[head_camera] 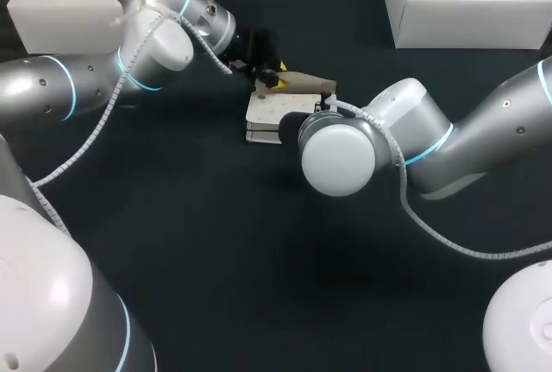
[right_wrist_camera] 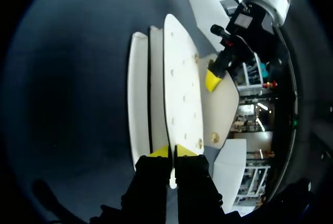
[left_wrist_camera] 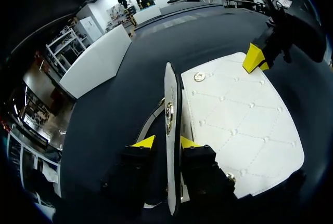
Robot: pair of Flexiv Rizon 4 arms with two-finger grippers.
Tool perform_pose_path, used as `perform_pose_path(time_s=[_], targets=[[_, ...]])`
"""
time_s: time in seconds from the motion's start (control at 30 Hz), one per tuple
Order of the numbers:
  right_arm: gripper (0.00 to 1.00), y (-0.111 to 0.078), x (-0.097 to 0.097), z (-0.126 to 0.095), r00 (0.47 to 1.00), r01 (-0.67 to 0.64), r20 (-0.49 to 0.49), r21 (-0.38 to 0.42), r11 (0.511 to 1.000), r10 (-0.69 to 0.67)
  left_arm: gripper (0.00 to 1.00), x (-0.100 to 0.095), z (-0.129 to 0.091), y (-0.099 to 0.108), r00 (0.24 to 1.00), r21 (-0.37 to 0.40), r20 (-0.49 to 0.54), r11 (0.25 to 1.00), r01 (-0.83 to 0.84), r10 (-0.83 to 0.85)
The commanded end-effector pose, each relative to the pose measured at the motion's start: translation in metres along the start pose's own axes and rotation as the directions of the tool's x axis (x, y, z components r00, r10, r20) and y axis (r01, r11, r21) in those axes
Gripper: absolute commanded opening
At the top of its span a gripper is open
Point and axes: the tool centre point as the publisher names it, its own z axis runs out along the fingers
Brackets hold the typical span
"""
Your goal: Pick up the bag, open it, inspect its contents, close it, and place it on the opposite side
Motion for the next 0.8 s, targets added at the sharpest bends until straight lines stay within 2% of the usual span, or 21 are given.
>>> perform_pose_path(time_s=[0.03,0.47,0.53,0.57,0.8], targets=[[0.00,-0.001,0.001,0.000,1.000,-0.001,0.005,-0.002,1.000,0.001,0.00,-0.003,0.005,0.003,1.000,-0.003,-0.002,1.000,0.005,-0.005],[0.00,-0.001,0.000,-0.002,1.000,-0.015,-0.002,-0.011,1.000,0.015,0.00,-0.006,0.001,0.004,0.999,0.008,0.001,0.999,0.041,-0.041],[0.49,-0.001,-0.001,-0.004,1.000,-0.016,-0.002,-0.007,1.000,0.016,0.00,-0.007,-0.001,0.002,0.999,0.016,0.001,0.999,0.045,-0.045],[0.98,-0.001,-0.001,-0.006,1.000,-0.019,-0.006,-0.010,1.000,0.019,0.00,-0.007,-0.003,0.001,0.999,0.021,0.001,0.999,0.049,-0.049],[1.00,-0.004,-0.007,-0.029,0.999,-0.039,-0.019,-0.015,0.999,0.039,0.00,-0.013,-0.013,-0.007,0.997,0.015,0.005,0.997,0.072,-0.072]])
